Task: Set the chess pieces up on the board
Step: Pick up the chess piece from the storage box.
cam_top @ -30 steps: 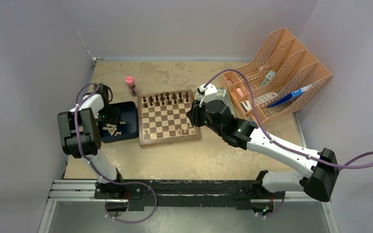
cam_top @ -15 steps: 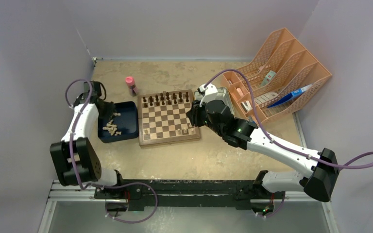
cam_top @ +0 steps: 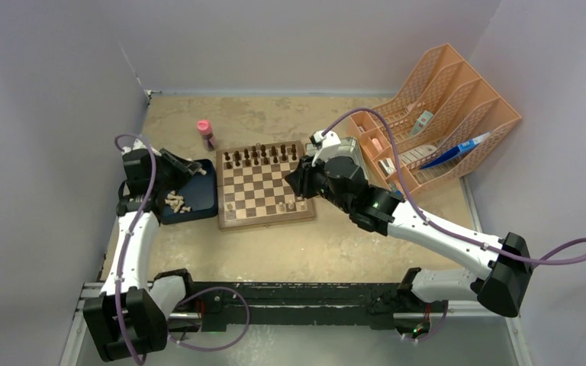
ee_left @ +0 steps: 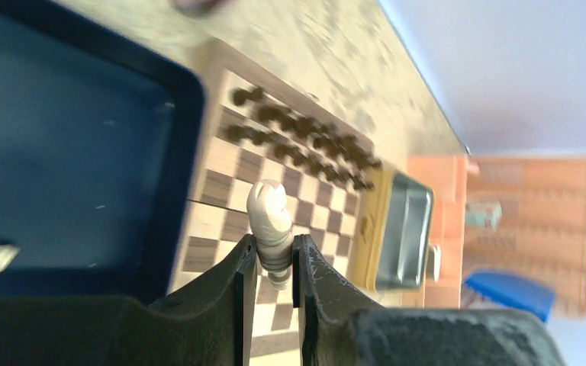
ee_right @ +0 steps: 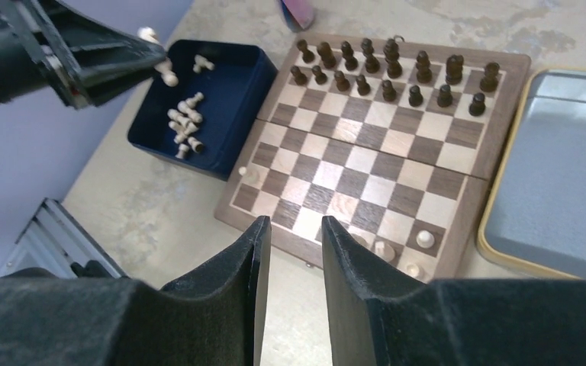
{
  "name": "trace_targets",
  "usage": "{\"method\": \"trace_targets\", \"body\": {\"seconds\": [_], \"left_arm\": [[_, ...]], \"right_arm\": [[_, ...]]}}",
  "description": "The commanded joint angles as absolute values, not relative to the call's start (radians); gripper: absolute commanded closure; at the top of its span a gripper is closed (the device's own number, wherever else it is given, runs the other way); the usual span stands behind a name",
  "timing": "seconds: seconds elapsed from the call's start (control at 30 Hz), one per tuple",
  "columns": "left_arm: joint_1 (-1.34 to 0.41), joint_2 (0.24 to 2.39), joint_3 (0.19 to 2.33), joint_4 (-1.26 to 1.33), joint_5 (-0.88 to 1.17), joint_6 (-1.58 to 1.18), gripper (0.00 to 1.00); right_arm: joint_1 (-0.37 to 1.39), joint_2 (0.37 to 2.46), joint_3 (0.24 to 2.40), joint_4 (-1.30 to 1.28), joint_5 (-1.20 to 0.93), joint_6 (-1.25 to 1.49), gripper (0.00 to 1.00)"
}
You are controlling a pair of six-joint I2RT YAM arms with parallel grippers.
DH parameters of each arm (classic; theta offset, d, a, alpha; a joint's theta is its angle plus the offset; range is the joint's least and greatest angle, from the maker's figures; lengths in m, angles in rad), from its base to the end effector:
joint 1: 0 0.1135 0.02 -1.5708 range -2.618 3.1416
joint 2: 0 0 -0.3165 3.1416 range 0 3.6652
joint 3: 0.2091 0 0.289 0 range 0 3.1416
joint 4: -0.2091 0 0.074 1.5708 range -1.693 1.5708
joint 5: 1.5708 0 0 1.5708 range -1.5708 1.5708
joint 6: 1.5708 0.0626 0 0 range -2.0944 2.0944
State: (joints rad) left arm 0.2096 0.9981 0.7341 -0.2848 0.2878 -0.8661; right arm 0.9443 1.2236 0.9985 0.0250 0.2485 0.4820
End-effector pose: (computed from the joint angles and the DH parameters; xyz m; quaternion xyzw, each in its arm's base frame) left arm 0.2496 0.0349 0.2937 -0.3820 0.7773 -0.2744 0.4178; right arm 0.2079 0.2609 0.3797 -0.0996 0.7658 0.3383 0.5378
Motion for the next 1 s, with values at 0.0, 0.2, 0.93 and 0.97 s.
{"method": "trace_targets", "body": {"seconds": [0.0,0.2,0.93,0.97], "left_arm": [[0.173,0.983,0.696,-0.032,0.586,-0.739,1.0],[-0.021,1.031,0.706,0.091,0.659,-0.594,1.0],[-0.271,0.972,0.657,0.265,1.081,-0.318,1.0],[-0.278,0.973,0.655,0.265,1.081,-0.313,1.0]], "right_arm": [[0.95,1.192,1.016,0.162,0.207,0.5,0.65],[0.945,1.209,1.058,0.187,0.129,0.509,0.6],[0.806,1.37,1.272,0.08,-0.366,0.39,0.45],[0.803,1.384,1.283,0.059,-0.368,0.391,0.48]]}}
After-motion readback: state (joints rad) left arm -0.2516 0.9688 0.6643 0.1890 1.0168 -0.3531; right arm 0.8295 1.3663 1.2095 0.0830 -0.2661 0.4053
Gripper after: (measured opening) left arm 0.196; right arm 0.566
